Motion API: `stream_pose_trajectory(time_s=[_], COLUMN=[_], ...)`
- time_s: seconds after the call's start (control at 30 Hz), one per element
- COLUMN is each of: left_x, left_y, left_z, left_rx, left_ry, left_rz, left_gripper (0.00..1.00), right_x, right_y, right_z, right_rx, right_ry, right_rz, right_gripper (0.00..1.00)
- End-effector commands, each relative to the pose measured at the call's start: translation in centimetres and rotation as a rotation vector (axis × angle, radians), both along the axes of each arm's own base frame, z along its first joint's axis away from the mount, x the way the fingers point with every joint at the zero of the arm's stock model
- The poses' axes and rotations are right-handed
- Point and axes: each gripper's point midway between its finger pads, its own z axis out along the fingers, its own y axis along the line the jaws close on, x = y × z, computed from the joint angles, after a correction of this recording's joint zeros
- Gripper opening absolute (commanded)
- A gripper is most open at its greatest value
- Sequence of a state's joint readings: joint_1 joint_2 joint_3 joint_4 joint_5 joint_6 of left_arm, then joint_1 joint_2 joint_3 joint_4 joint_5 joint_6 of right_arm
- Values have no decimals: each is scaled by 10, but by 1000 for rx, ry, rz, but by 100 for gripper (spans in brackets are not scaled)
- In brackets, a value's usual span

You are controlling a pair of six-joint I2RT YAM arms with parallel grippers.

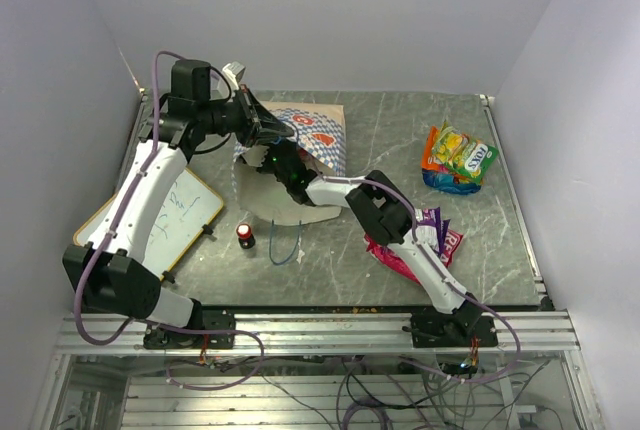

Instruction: Take the snacks out of the paper bag

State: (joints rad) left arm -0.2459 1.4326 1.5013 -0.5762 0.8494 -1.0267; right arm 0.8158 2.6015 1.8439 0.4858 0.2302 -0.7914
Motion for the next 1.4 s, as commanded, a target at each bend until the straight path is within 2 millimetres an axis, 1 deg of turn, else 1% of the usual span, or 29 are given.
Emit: stream_pose_trajectory(time_s=[0.0, 0.13, 0.27, 0.3, 0.33, 0.37, 0.4, 0.43, 0.5, 0.57, 0.6, 0.7, 0.8, 0.9, 0.93, 1.0, 1.13, 1.2, 1.27, 1.3, 1.37], left_x=[-4, 3, 12, 14, 16, 18, 20, 22, 26, 27, 28, 28, 29, 30, 30, 30, 29, 28, 27, 27, 26], left_y=[-5, -6, -6, -6, -6, -5, -4, -3, -1, 1, 1, 2, 3, 4, 5, 6, 12, 13, 13, 13, 13], left_z=[12, 15, 20, 22, 23, 24, 26, 27, 31, 33, 34, 33, 31, 31, 31, 29, 25, 22, 20, 19, 17], left_rx=[-17, -30, -39, -44, -48, -53, -59, -64, -69, -74, -77, -83, -90, -97, -96, -90, -87, -87, -97, -105, -114], left_ry=[-22, -33, -58, -68, -73, -79, -86, -92, -108, -119, -124, -132, -131, -139, -143, -145, -141, -139, -131, -135, -126], left_rz=[-30, -16, -2, 2, 7, 13, 19, 24, 35, 42, 44, 44, 44, 48, 50, 55, 75, 82, 85, 88, 93], left_gripper=[7, 7, 7, 7, 7, 7, 7, 7, 7, 7, 7, 7, 7, 7, 7, 7, 7, 7, 7, 7, 7], right_x=[-3, -15, -32, -38, -42, -48, -53, -59, -72, -89, -99, -125, -147, -173, -182, -201, -234, -246, -247, -251, -253], right_y=[2, 8, 10, 11, 12, 10, 8, 6, 0, -5, -10, -19, -29, -38, -42, -50, -70, -89, -113, -125, -132], right_z=[-7, 6, 20, 25, 38, 43, 52, 57, 63, 65, 61, 65, 77, 79, 78, 88, 98, 98, 94, 86, 91], right_rx=[-7, 45, 56, 68, 93, 116, 149, 174, 225, 249, 243, 255, 304, 345, 346, 350, 332, 330, 339, 324, 303], right_ry=[45, 95, 116, 128, 133, 150, 161, 175, 222, 271, 292, 334, 404, 508, 531, 561, 650, 695, 707, 712, 704], right_rz=[36, 76, 112, 126, 136, 139, 141, 142, 137, 151, 150, 144, 130, 119, 117, 117, 90, 28, -85, -121, -122], right_gripper=[22, 12, 6, 4, 3, 2, 0, 0, 0, 0, 0, 0, 0, 0, 0, 0, 0, 0, 0, 0, 0])
